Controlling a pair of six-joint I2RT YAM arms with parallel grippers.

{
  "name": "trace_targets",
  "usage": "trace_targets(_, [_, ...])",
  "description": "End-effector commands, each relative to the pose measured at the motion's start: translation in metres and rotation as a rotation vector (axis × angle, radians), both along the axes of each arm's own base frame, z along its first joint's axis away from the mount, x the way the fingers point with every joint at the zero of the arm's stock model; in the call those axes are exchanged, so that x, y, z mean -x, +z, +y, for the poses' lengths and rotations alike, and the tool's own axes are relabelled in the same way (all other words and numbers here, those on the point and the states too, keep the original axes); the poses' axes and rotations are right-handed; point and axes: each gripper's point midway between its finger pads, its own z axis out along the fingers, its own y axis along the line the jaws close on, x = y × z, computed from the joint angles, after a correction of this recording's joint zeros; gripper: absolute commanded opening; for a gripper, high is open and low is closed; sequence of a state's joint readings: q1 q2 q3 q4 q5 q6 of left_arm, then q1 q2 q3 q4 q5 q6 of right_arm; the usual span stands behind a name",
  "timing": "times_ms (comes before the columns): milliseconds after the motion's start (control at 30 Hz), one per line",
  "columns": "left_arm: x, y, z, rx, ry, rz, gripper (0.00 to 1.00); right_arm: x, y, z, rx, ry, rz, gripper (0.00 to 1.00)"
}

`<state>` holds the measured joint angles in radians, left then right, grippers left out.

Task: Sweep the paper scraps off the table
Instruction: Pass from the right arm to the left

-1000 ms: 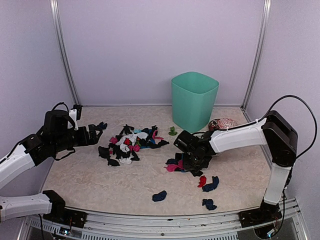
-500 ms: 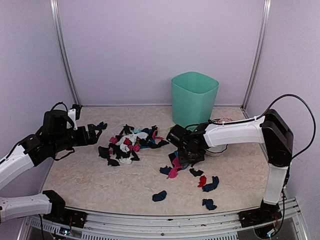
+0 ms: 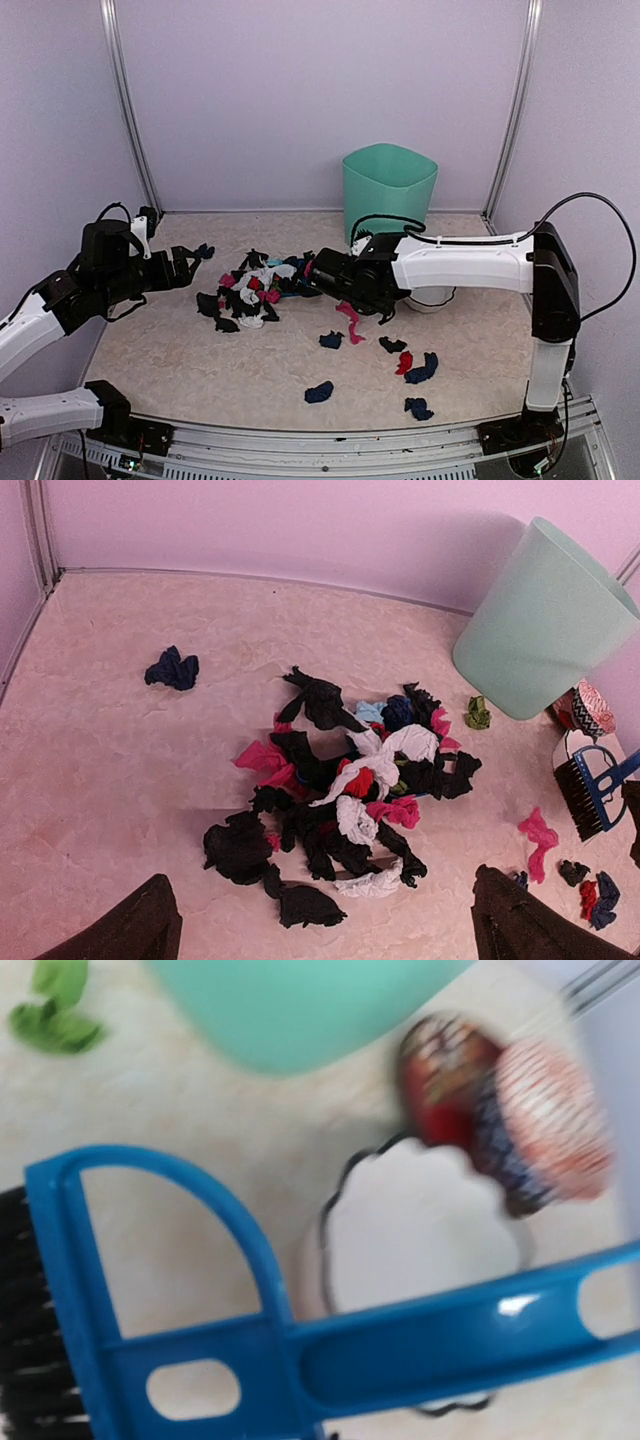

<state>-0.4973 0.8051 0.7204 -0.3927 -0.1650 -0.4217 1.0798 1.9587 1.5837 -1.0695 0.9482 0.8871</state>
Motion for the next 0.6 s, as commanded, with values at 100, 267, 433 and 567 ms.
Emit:
trace_targets(100, [0.001,0.008,0.003,0.016,0.021,-0.025,0.99,-0.003,0.041,-0.022,0.273,-0.03,-0.173,0.0])
trace_targets(267, [0.003,0.017,-0.002,0.071,0.005,-0.039,0.99,-0.004,0.039,-0.015,0.227,-0.003,-0.148,0.0])
trace_targets(433, [0.005,0.022,-0.009,0.129,-0.024,-0.053,0.99,-0.003,0.031,0.004,0.094,0.096,-0.1,0.0])
trace_targets(567, [0.007,0.023,-0.017,0.19,-0.05,-0.046,0.99,-0.003,0.032,0.015,-0.035,0.152,-0.083,0.0])
